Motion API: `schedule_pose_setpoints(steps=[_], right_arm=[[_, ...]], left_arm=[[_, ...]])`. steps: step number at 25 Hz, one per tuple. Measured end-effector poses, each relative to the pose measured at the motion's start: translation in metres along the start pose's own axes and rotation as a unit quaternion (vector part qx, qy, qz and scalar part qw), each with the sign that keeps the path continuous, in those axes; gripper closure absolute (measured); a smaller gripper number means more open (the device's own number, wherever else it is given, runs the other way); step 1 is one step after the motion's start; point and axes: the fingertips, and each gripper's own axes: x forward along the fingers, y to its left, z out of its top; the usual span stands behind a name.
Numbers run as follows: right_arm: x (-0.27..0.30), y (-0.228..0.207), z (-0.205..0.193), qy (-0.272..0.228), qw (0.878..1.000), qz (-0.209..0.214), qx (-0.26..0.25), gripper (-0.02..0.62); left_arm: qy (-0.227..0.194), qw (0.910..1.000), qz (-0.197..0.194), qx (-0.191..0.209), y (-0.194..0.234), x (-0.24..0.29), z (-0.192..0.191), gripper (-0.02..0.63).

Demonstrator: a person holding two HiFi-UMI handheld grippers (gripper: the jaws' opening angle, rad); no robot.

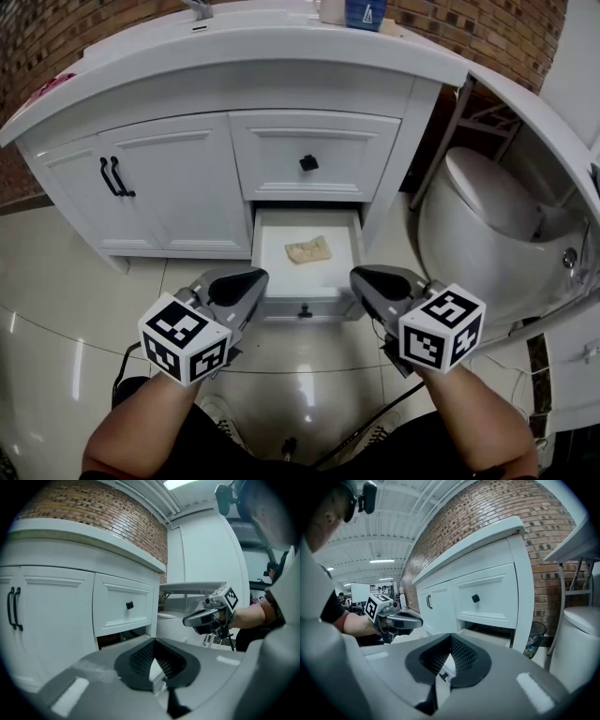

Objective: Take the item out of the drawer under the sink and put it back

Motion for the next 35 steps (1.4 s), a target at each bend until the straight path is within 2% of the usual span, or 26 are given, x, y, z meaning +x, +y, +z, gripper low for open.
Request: schedule_pose_setpoints(steps=[8,12,18,27,35], right_arm=[[-0.003,0.003,0.003,-0.002,1.0,-0.002,-0.004,0.588],[-0.011,0.009,0.007,-0.009,1.0,-0.003,-0.006,0.588],[-0.031,0.032,0.015,-0.025,1.0,0.001,-0.011,0.588],[-0.06,0.065,0.011,-0.03,0.999,-0.01,-0.016,0.588],[-0.068,0.076,0.006,-0.023,1.0,-0.018,-0.01,0.588]], left_arm=[[-0.019,0.9998,-0.006,0.008,-0.007,-0.006,0.014,0.6],[-0.024,0.9992,0.005,0.031,-0.016,-0.013,0.02,0.6],[-0.041,0.9991,-0.002,0.006,-0.035,-0.033,0.028,0.6],[-0.048,0.9988,0.004,0.006,-0.058,-0.066,0.029,0.6],[-0.049,0.9986,-0.013,0.015,-0.074,-0.075,0.029,0.6]])
